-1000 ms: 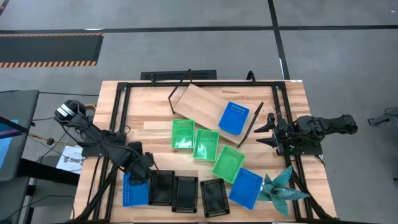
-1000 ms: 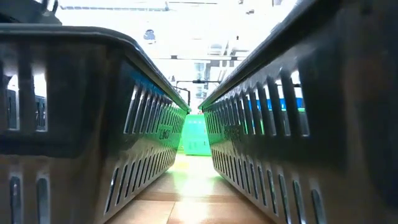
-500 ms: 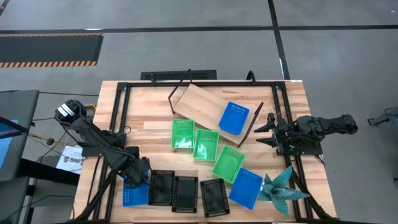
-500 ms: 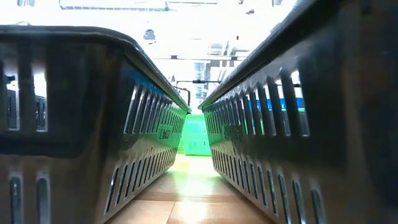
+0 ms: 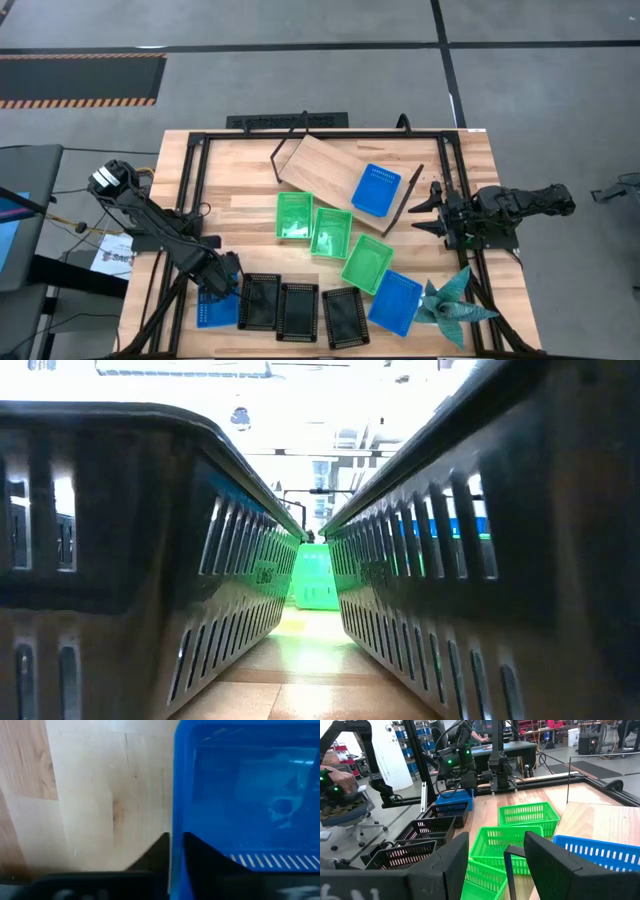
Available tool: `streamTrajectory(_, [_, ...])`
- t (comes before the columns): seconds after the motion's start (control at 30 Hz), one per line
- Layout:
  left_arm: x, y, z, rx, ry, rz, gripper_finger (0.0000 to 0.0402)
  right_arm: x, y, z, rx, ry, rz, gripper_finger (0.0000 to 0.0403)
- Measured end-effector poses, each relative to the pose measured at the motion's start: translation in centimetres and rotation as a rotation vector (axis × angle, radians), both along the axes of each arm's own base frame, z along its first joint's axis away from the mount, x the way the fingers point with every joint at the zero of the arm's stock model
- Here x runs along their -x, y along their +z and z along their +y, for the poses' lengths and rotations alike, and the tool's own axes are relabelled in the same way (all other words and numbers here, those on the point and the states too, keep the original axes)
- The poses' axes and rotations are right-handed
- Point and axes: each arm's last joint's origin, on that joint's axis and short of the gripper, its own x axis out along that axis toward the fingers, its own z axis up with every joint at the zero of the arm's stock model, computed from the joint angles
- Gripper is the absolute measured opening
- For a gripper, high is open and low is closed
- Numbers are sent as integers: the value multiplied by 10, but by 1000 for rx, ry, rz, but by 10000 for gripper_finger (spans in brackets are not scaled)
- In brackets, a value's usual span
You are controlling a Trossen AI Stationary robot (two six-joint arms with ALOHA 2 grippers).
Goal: Stack baskets on shelf by color
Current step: Stack the left blue bin on the blue bin on the shelf
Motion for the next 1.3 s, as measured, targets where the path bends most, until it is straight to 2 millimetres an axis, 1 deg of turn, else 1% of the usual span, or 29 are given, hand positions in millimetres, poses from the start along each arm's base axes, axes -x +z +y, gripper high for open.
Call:
streamTrajectory(0.03, [0, 0, 0, 6, -4, 4, 13, 0, 0, 0, 0, 0, 0, 214])
streamTrajectory(0.17, [0, 2, -1, 29, 8, 27, 8, 0, 0, 0, 0, 0, 0, 214])
streamTrajectory(0.27, [-3, 13, -5, 43, 12, 34, 2, 0, 0, 0, 0, 0, 0, 214])
streamTrajectory(0.4, [-8, 38, -9, 32, 12, 41, 0, 0, 0, 0, 0, 0, 0, 214])
streamTrajectory(0.53, [-12, 70, -11, -5, 12, 28, 0, 0, 0, 0, 0, 0, 0, 214])
streamTrajectory(0.7, [-21, 108, -8, -77, 22, -79, 0, 0, 0, 0, 5, 0, 2, 214])
streamTrajectory(0.8, [-33, 126, 0, -124, 12, -183, 0, 0, 0, 0, 11, 1, 1, 214])
streamTrajectory(0.9, [-46, 139, 13, -171, -23, -257, 0, 0, 0, 0, 11, 1, 2, 214])
streamTrajectory(1.13, [-81, 170, 59, -338, -106, -450, 0, 0, 0, 0, 12, 1, 3, 214])
streamTrajectory(1.3, [-111, 189, 90, -427, -232, -639, 0, 0, -1, 0, 12, 1, 5, 214])
